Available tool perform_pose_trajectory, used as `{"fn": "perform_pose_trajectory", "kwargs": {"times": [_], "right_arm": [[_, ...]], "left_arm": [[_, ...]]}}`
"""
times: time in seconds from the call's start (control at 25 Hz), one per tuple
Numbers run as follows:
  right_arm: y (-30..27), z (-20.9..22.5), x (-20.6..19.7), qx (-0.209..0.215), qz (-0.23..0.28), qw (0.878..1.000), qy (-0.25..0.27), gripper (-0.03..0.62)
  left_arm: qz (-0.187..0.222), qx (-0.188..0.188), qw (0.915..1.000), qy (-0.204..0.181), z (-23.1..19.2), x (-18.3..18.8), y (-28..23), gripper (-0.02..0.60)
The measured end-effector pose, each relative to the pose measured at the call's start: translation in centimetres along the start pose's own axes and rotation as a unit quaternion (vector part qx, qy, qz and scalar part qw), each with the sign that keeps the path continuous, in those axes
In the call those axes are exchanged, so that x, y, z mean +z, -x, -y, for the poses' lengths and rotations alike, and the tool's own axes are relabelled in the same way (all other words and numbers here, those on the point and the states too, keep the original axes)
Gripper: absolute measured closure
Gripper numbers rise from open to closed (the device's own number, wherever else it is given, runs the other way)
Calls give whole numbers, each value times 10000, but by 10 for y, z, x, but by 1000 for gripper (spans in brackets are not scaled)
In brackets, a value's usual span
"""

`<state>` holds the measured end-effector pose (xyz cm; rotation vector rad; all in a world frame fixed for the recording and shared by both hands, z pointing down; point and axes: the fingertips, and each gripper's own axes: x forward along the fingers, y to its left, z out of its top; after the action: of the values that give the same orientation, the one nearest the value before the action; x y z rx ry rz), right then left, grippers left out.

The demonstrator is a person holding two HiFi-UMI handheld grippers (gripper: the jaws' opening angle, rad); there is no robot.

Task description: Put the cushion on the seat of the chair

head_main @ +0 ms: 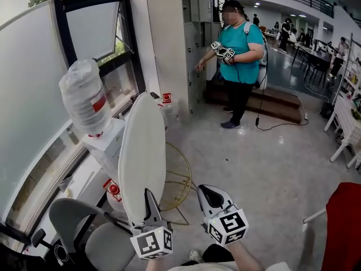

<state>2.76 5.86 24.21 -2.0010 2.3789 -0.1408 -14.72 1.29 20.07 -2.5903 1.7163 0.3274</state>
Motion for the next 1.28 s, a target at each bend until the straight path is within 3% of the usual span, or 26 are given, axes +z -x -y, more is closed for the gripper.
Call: {"fn": "perform_pose_trajectory", "kwargs": {"times": [0.32,0.72,1.0,1.28], "right_arm": [[-59,39,-11,365,-173,9990,-187,576],[-126,110,13,1079,17,9941,-142,576],[-156,150,20,983,96,9951,-64,576],[-174,158,36,868,285,9953,317,576]], "left_arm": [[-338,326,9989,25,5,-31,-42,524],[-260,1033,9943,-81,37,-51,-123,525],[-242,1022,9944,-143,53,-52,-167,525],[-182,889,9958,-144,54,-49,-197,525]]}}
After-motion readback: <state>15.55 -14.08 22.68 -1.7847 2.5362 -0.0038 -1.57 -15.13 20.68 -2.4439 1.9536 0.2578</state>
